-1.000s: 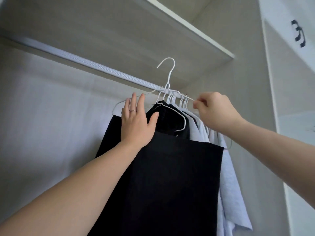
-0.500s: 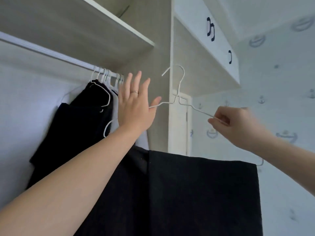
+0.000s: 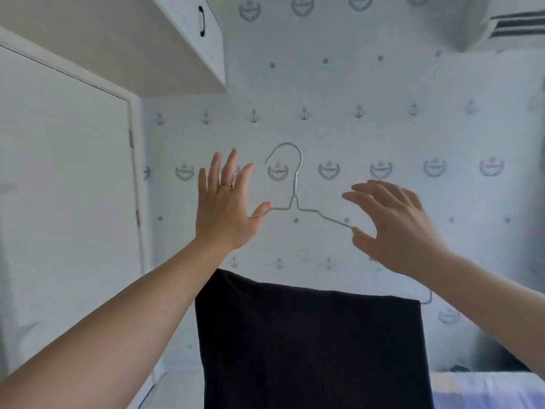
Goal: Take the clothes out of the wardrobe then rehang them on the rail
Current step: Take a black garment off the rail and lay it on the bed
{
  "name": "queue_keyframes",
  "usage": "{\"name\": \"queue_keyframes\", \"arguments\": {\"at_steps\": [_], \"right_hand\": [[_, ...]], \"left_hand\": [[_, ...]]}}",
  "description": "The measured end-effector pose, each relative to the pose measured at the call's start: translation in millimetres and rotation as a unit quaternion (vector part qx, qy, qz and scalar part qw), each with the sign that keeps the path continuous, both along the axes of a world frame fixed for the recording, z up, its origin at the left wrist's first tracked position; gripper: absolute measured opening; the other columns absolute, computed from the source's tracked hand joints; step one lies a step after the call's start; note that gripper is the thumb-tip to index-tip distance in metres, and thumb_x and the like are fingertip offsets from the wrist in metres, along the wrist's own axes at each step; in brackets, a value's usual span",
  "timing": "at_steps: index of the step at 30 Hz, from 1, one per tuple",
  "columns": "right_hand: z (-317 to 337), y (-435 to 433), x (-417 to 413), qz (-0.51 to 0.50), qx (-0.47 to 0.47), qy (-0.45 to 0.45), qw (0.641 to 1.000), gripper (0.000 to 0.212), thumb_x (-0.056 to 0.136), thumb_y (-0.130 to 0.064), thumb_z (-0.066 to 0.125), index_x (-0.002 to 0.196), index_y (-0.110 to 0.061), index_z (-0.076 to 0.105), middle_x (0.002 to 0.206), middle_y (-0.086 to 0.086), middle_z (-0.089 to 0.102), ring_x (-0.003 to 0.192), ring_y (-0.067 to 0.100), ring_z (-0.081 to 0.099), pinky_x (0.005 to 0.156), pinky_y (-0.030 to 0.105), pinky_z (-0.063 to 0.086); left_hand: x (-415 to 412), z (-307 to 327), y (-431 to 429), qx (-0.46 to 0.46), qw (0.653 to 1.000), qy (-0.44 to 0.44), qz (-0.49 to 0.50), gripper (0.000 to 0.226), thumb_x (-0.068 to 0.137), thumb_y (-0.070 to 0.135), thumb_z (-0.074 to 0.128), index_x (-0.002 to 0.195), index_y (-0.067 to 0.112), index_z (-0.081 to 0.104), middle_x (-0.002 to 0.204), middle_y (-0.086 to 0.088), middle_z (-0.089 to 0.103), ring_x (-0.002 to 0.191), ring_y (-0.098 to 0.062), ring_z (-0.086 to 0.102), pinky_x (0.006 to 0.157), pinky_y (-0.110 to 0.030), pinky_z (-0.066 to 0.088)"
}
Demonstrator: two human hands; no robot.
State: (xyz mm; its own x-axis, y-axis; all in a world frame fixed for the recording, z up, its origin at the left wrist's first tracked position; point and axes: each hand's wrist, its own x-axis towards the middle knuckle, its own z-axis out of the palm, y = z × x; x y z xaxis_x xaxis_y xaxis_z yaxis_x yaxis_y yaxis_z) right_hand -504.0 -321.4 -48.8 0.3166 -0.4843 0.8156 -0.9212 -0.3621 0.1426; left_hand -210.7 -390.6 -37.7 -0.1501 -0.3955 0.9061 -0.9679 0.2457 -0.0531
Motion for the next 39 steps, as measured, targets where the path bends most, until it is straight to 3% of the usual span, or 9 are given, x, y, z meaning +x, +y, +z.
{"name": "queue_keyframes", "arguments": {"at_steps": [5,10,16,21,26,32,39], "right_hand": [[-63,-2,-86,-0.134,0.078,0.012,0.988,0.091,0.077,-0.040,0.070,0.153,-0.038,0.019,0.165,-0.004,0.004,0.151,0.021,-0.007,0.118,0.062,0.002],[-114,4,-161,-0.282,0.150,-0.020,0.947,0.102,0.079,-0.044,0.070,0.153,-0.045,-0.001,0.162,-0.008,-0.019,0.148,0.019,-0.023,0.115,0.064,-0.006],[-156,38,-232,-0.438,0.188,-0.069,0.876,0.107,0.077,-0.041,0.074,0.154,-0.042,-0.002,0.162,-0.006,-0.019,0.149,0.022,-0.020,0.115,0.066,-0.002],[-185,100,-262,-0.551,0.197,-0.101,0.805,0.111,0.077,-0.039,0.075,0.153,-0.042,-0.005,0.162,-0.007,-0.020,0.149,0.022,-0.019,0.115,0.066,0.002],[-211,176,-260,-0.656,0.224,-0.127,0.710,0.108,0.081,-0.044,0.070,0.154,-0.041,-0.009,0.161,-0.007,-0.023,0.150,0.024,-0.016,0.114,0.068,0.004],[-229,266,-229,-0.750,0.207,-0.157,0.608,0.101,0.078,-0.037,0.073,0.157,-0.033,0.011,0.165,0.001,-0.003,0.151,0.029,0.001,0.112,0.070,0.012],[-240,363,-211,-0.820,0.176,-0.205,0.505,0.104,0.076,-0.041,0.073,0.157,-0.033,0.008,0.165,-0.001,0.003,0.150,0.025,0.006,0.112,0.067,0.014]], "left_hand": [[-108,-67,-67,0.060,0.991,0.003,-0.122,0.084,0.085,0.069,0.052,0.151,0.022,0.030,0.167,-0.002,0.003,0.153,-0.028,-0.006,0.121,-0.056,0.002],[-224,-117,-115,0.104,0.963,-0.007,-0.247,0.084,0.085,0.066,0.057,0.151,0.020,0.030,0.167,-0.004,0.005,0.153,-0.029,-0.003,0.120,-0.059,0.003],[-354,-158,-133,0.120,0.913,-0.048,-0.386,0.089,0.083,0.065,0.060,0.154,0.023,0.026,0.168,-0.002,0.002,0.153,-0.029,-0.005,0.120,-0.059,0.003],[-444,-193,-106,0.131,0.860,-0.088,-0.485,0.096,0.082,0.076,0.045,0.157,0.024,0.017,0.167,-0.003,0.003,0.153,-0.030,-0.002,0.120,-0.059,0.005],[-512,-234,-50,0.132,0.793,-0.130,-0.580,0.100,0.081,0.076,0.051,0.158,0.025,0.014,0.168,-0.004,0.003,0.153,-0.033,0.001,0.119,-0.058,0.005],[-557,-265,44,0.146,0.699,-0.158,-0.682,0.098,0.079,0.074,0.056,0.157,0.023,0.024,0.167,-0.004,0.008,0.153,-0.032,0.003,0.119,-0.057,0.007],[-596,-280,154,0.196,0.617,-0.219,-0.730,0.098,0.082,0.078,0.044,0.158,0.025,0.011,0.167,0.000,-0.006,0.152,-0.028,-0.012,0.121,-0.056,0.002]]}}
